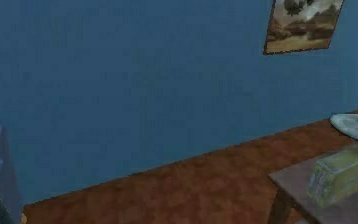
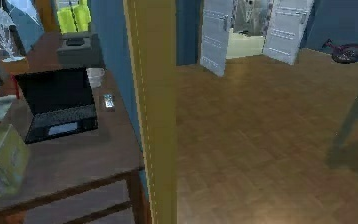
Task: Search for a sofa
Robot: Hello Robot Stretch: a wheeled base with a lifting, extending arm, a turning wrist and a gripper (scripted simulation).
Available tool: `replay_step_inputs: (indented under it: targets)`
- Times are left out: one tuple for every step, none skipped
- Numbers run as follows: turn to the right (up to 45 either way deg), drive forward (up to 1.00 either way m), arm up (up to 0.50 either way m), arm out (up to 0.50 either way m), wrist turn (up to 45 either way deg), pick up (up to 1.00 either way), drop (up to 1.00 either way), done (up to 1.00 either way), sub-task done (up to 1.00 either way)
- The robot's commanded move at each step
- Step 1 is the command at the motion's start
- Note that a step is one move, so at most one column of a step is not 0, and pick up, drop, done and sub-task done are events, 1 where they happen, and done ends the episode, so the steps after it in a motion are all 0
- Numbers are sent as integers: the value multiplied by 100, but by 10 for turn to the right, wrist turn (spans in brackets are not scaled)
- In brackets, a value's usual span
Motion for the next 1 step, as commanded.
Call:
replay_step_inputs:
  targets:
    - [0, 75, 0, 0, 0, 0, 0, 0, 0]
